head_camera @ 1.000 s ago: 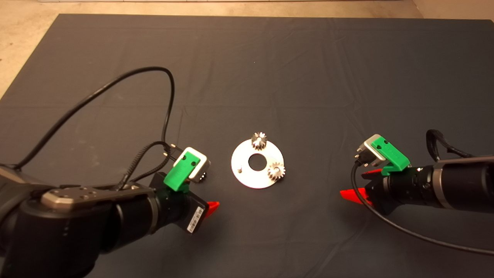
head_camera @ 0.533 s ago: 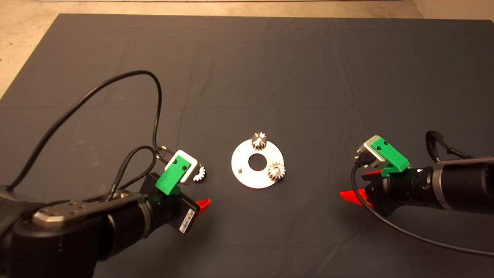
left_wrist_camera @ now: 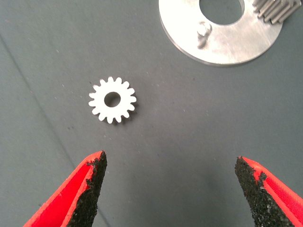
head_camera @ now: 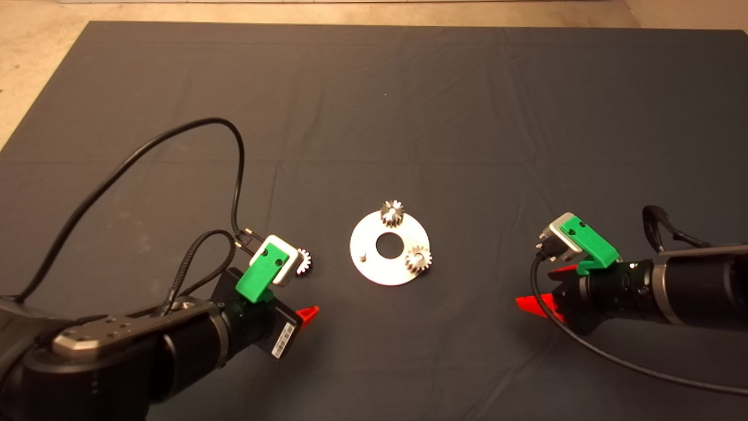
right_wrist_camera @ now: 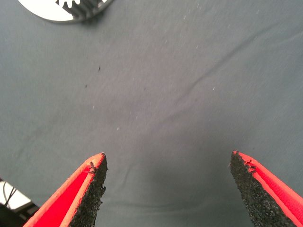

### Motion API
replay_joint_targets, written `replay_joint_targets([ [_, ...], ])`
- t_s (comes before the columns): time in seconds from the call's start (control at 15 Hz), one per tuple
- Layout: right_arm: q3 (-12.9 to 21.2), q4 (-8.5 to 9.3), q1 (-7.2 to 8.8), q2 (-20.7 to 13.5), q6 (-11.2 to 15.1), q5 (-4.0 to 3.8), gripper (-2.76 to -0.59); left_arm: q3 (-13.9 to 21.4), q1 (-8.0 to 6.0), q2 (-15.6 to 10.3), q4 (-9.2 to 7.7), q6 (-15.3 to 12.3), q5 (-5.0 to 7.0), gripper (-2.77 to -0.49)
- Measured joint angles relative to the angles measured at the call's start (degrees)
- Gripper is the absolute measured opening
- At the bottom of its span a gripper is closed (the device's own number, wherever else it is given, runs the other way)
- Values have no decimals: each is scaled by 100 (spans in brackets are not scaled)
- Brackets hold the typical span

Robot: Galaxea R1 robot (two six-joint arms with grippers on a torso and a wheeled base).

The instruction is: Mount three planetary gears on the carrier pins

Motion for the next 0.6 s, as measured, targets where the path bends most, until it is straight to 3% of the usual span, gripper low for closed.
replay_joint_targets([
  [0.07,0,26,2,0,0,-36,-144,0,5,0,11,1,-1,-134],
  [0.27,2,193,0,0,0,-278,-144,-4,5,0,11,4,1,-134],
  [0.6,9,218,-60,0,0,-283,-144,-264,5,0,11,30,-2,-134],
])
